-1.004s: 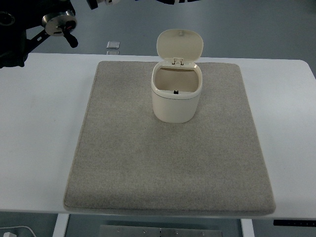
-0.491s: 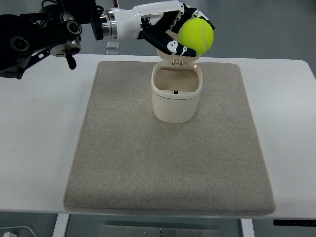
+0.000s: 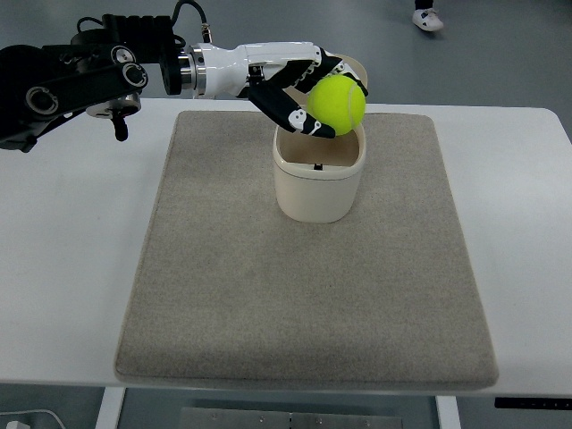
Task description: Put tennis ball into box with left hand
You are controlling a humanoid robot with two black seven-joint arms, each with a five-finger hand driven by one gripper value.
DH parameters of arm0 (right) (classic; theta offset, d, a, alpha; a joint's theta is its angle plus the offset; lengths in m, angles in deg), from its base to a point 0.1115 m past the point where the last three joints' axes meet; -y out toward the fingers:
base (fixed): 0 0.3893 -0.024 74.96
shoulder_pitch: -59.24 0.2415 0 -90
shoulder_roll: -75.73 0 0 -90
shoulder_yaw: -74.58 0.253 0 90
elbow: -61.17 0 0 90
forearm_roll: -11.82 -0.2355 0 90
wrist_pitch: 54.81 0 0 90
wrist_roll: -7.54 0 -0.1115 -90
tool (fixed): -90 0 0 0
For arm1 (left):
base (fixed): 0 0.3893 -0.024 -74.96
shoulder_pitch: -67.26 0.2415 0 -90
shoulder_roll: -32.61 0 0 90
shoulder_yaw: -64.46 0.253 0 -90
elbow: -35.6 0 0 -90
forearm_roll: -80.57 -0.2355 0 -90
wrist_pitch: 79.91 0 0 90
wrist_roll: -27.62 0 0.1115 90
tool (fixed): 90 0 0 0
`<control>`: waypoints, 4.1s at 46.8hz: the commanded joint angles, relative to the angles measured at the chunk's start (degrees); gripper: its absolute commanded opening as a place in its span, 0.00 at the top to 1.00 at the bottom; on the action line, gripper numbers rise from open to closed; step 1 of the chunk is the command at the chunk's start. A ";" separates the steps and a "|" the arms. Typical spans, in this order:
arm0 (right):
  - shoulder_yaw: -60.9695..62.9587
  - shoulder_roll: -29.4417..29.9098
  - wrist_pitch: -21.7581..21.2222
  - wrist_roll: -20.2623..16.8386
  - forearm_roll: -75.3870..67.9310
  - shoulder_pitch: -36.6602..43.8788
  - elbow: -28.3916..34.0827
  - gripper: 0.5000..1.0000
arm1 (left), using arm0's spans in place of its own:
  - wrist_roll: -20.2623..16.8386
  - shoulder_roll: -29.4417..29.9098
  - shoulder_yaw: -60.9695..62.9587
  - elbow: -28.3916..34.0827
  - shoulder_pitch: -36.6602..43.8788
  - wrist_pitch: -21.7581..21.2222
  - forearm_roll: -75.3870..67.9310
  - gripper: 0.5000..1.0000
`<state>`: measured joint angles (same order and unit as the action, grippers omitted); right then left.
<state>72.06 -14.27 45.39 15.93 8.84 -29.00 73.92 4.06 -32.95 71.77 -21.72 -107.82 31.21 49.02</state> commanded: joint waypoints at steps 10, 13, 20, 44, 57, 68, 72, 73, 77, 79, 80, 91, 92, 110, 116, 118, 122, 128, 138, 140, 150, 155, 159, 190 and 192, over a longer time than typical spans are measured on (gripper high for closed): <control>0.05 0.00 0.00 -0.04 0.00 0.00 0.00 0.12 | 0.01 1.05 2.80 0.37 0.09 -0.02 -0.09 1.00; -0.03 0.00 0.00 -0.04 0.00 0.00 0.00 0.12 | 0.01 1.05 3.24 0.37 0.09 -0.02 -0.09 1.00; 0.05 0.00 0.00 -0.04 0.00 0.00 0.00 0.12 | 0.01 0.96 3.51 0.28 0.35 -0.02 -0.70 1.00; -0.03 0.00 0.00 0.05 0.00 0.00 0.00 0.12 | 0.01 0.96 4.65 2.39 0.44 -0.82 -1.32 1.00; -0.03 0.00 0.00 -0.04 0.00 0.00 0.00 0.12 | 0.01 0.61 4.65 2.39 0.53 -0.90 -1.32 1.00; 0.05 0.00 0.00 -0.04 0.00 0.00 0.00 0.12 | 0.01 0.35 4.56 2.39 1.41 -0.90 -1.32 1.00; -0.03 0.00 0.00 0.05 0.00 0.00 0.00 0.12 | 0.01 0.35 4.56 2.39 1.58 -0.90 -1.32 1.00; -0.03 0.00 0.00 0.05 0.00 0.00 0.00 0.12 | 0.01 0.35 4.56 2.30 1.58 -0.90 -1.32 1.00; -0.03 0.00 0.00 -0.04 0.00 0.00 0.00 0.12 | 0.10 0.26 4.65 2.30 1.67 -0.90 -1.32 1.00; -0.03 0.00 0.00 -0.04 0.00 0.00 0.00 0.12 | 0.10 0.26 4.56 2.39 1.58 -0.90 -1.32 1.00; -0.03 0.00 0.00 -0.04 0.00 0.00 0.00 0.12 | 0.10 0.26 4.65 2.39 1.58 -0.90 -1.32 1.00; -0.03 0.00 0.00 -0.04 0.00 0.00 0.00 0.12 | 0.10 0.26 4.47 3.00 1.49 -1.61 -1.32 1.00; 0.05 0.00 0.00 -0.04 0.00 0.00 0.00 0.12 | 0.10 0.26 4.47 3.00 1.49 -1.78 -1.32 1.00; -0.03 0.00 0.00 0.05 0.00 0.00 0.00 0.12 | 0.10 0.35 3.95 2.91 1.58 -2.49 -1.23 0.69; -0.03 0.00 0.00 -0.04 0.00 0.00 0.00 0.12 | 0.01 0.26 3.95 2.91 1.58 -2.49 -1.23 0.60; 0.05 0.00 0.00 0.05 0.00 0.00 0.00 0.12 | 0.10 0.26 3.95 2.91 1.58 -2.49 -1.23 0.53; 0.05 0.00 0.00 -0.04 0.00 0.00 0.00 0.12 | 0.10 0.26 3.95 2.91 1.58 -2.57 -1.23 0.52; -0.03 0.00 0.00 -0.04 0.00 0.00 0.00 0.12 | 0.10 0.35 3.86 2.91 1.58 -2.84 -1.23 0.51; 0.05 0.00 0.00 0.05 0.00 0.00 0.00 0.12 | 0.10 0.26 3.86 2.83 1.49 -3.28 -0.88 0.26; 0.05 0.00 0.00 0.05 0.00 0.00 0.00 0.12 | 0.10 0.26 3.77 2.74 1.58 -3.28 -0.88 0.26; -0.03 0.00 0.00 0.05 0.00 0.00 0.00 0.12 | 0.10 0.26 3.77 2.48 1.58 -3.28 -0.88 0.24; -0.03 0.00 0.00 -0.04 0.00 0.00 0.00 0.12 | 0.01 0.35 3.59 1.86 1.49 -3.28 -0.61 0.24; -0.03 0.00 0.00 -0.04 0.00 0.00 0.00 0.12 | -0.08 0.43 2.19 0.90 1.58 -3.28 -0.35 0.24; -0.03 0.00 0.00 -0.04 0.00 0.00 0.00 0.12 | -0.08 0.26 -15.83 14.33 3.95 -14.97 27.14 0.26; -0.03 0.00 0.00 -0.04 0.00 0.00 0.00 0.12 | -0.17 0.26 -15.83 16.79 4.22 -14.97 31.01 0.26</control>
<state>72.07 -14.27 45.39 15.95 8.84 -28.99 73.92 3.99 -32.63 55.85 -8.77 -103.92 16.26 73.81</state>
